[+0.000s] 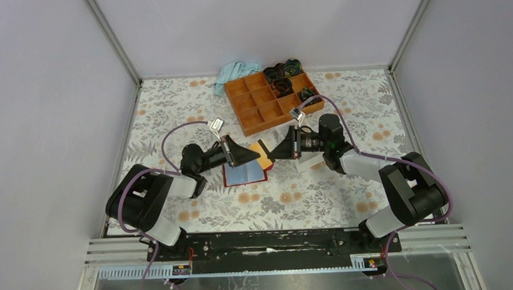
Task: Put the credit cards into the card holder
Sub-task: Pick up the credit card from the storage box.
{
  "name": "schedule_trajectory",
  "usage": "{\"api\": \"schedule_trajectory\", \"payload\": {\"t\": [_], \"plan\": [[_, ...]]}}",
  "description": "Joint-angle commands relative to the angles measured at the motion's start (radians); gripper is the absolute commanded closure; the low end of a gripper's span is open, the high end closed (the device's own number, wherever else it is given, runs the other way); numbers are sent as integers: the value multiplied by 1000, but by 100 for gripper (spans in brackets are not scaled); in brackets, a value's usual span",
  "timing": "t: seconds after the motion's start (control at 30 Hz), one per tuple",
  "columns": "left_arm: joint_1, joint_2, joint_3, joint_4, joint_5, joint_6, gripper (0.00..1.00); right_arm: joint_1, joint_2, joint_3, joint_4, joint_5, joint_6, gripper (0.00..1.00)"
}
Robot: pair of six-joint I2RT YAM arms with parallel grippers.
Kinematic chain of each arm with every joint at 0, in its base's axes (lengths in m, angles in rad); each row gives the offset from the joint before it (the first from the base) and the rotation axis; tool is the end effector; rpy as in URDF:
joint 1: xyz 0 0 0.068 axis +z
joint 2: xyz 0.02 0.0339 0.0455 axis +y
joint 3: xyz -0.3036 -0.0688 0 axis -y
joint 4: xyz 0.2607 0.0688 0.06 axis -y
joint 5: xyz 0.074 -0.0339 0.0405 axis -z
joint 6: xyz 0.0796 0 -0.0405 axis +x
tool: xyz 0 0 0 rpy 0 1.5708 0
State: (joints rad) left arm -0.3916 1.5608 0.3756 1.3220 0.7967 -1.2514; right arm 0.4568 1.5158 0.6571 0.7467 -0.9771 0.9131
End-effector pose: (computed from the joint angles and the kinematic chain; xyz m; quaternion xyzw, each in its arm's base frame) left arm 0.2547 -0.1667 0.2158 0.0134 0.6724 -0.6823 0.2866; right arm 0.2732 0.2078 0.2453 -0.1558 0.7120 0.6433 0.2344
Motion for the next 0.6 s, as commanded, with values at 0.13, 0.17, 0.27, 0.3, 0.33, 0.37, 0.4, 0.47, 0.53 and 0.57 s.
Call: {"api": "schedule_trajectory", "payload": {"t": [0.13, 0.17, 0.27, 0.3, 0.33, 0.37, 0.4, 0.47, 0.53, 0.57], "plan": [[30, -57, -35, -95, -113, 43, 62, 4, -59, -37, 149, 56, 57, 100], [36, -76, -47, -112, -143, 53, 61, 3, -63, -42, 148, 68, 57, 100], [50, -166, -82, -261, -257, 100, 56, 10, -78, -51, 127, 112, 42, 100], [52, -204, -90, -325, -306, 122, 55, 14, -84, -50, 108, 129, 30, 100], [52, -245, -92, -393, -350, 155, 54, 19, -89, -49, 89, 146, 16, 100], [53, -285, -92, -462, -387, 178, 54, 26, -95, -46, 62, 169, 0, 100], [54, -323, -92, -528, -434, 199, 54, 36, -99, -42, 29, 196, -22, 100], [53, -393, -95, -647, -520, 233, 55, 66, -100, -24, -45, 256, -63, 100], [53, -451, -99, -739, -596, 256, 57, 104, -93, -1, -120, 329, -104, 100], [53, -472, -105, -777, -636, 264, 59, 126, -84, 16, -156, 381, -121, 100]]}}
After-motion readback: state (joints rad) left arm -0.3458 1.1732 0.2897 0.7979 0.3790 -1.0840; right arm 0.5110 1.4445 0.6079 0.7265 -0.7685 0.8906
